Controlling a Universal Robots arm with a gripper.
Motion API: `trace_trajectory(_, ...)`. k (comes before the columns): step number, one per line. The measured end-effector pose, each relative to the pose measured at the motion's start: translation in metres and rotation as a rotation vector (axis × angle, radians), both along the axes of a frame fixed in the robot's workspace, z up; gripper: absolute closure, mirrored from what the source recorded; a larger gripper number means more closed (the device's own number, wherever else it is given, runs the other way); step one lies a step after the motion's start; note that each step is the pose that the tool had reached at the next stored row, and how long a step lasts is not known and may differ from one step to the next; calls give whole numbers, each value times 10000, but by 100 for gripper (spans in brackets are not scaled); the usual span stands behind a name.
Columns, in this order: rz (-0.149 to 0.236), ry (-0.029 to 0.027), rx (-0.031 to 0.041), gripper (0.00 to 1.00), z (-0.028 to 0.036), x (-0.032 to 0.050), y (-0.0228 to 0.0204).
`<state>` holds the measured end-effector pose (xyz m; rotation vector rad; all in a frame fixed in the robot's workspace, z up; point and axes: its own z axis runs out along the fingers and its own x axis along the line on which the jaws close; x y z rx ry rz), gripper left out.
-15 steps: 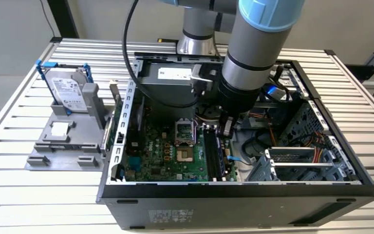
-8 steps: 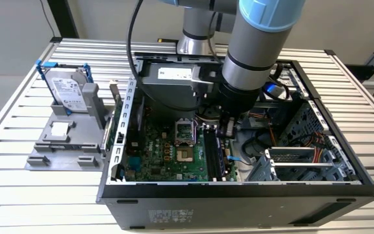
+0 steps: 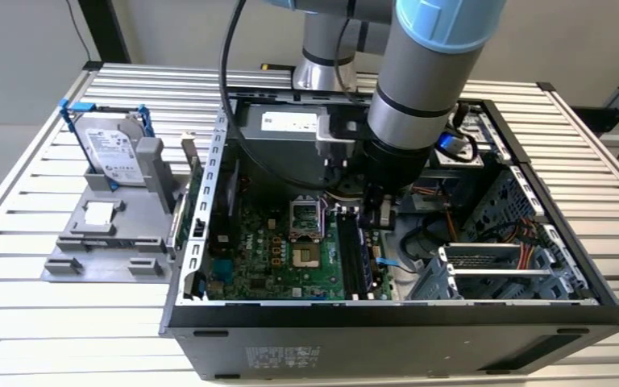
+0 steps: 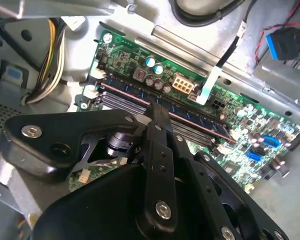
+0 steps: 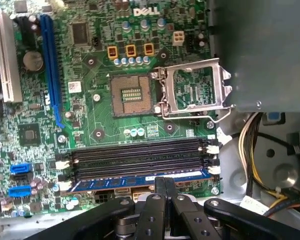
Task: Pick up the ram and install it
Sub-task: 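Press down the ram until it locks into place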
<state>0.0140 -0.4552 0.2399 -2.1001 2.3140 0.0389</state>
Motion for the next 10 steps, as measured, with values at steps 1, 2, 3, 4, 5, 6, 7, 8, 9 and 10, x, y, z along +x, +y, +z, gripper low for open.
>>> trace_trajectory(1,139,0,0,100,0,1,0)
trace_trajectory(2,262,-1,0,100,0,1,0)
trace_trajectory(3,385,0,0,100,0,2,0)
trace_trajectory(4,489,0,3,100,0,3,0)
trace_trajectory(5,534,1,23,100,1,6,-2)
trace_trajectory(6,586,-1,52,100,1,7,-1)
trace_trajectory(7,652,-3,72,100,0,7,0)
trace_trajectory(8,706,-3,75,100,0,7,0)
trace_trajectory(9,725,-2,75,100,0,7,0)
trace_trajectory(10,734,-1,76,100,0,8,-3)
